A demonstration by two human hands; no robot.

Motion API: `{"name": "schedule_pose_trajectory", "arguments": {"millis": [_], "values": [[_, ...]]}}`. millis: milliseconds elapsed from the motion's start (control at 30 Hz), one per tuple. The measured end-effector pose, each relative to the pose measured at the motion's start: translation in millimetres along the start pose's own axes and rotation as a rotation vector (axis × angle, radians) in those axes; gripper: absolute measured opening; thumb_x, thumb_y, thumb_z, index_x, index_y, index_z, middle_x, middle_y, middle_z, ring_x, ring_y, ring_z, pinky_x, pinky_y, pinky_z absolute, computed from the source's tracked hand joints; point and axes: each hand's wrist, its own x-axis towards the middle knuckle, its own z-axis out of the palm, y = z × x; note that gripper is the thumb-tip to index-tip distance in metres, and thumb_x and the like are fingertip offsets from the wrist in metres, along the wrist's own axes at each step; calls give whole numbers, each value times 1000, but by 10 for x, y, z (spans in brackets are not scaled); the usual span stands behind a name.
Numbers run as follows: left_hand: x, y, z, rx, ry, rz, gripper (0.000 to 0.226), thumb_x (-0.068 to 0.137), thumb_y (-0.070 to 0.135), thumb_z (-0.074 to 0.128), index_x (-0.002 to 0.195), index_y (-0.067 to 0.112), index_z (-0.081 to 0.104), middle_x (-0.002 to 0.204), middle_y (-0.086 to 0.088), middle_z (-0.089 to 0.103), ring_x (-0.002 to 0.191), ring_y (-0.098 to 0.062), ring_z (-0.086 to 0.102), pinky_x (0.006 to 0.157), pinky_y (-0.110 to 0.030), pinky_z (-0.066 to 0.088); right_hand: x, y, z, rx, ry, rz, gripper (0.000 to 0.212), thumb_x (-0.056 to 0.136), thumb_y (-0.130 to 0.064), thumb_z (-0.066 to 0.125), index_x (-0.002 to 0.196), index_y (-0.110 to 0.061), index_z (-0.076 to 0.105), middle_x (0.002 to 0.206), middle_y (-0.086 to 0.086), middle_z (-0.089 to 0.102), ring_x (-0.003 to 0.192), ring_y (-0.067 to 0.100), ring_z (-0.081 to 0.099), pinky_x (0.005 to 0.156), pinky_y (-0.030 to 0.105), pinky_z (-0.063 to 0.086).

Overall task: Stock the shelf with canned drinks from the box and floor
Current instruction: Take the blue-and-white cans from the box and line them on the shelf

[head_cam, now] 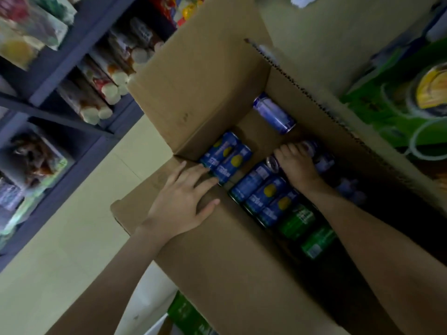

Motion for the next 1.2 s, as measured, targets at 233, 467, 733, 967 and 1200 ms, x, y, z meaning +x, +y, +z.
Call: {"name": "schedule_pose_trajectory", "arguments": {"millis": [233,467,733,967,1200], "values": [[184,703,-649,-358,53,-201,49,88,52,50,119,15,62,116,-5,65,111,-23,58,100,-34,40,-726,-329,-1161,244,127,116,78,44,-6,90,114,1,56,104,18,62,94,37,61,79,42,52],[50,2037,-1475,-733,134,-182,66,75,50,71,128,20,46,115,5,59,100,-7,54,71,-1,37,-1490,-445,-2294,367,609,156,50,77,-19,66,120,-5,43,106,20,62,103,25,43,96,37,32],[-298,3304,-2421,-873,330,3,33,70,34,79,95,25,60,88,8,66,80,-3,60,75,-17,48,-2848,182,-3519,567,586,182,69,72,-38,74,127,-3,52,116,12,57,109,17,43,94,27,33],[-514,4655,-3213,-1115,382,263,40,67,23,80,96,16,55,75,3,61,60,1,56,57,-15,46,-4292,777,-4467,591,647,265,69,67,-35,82,125,-8,56,106,4,59,98,18,55,78,15,36],[-501,6011,-3516,-1223,403,428,63,50,44,79,104,19,59,99,-3,72,93,-21,68,83,-40,55,-5112,1113,-5148,792,1073,485,48,66,-26,81,109,-24,60,98,0,65,83,13,60,74,26,49]]}}
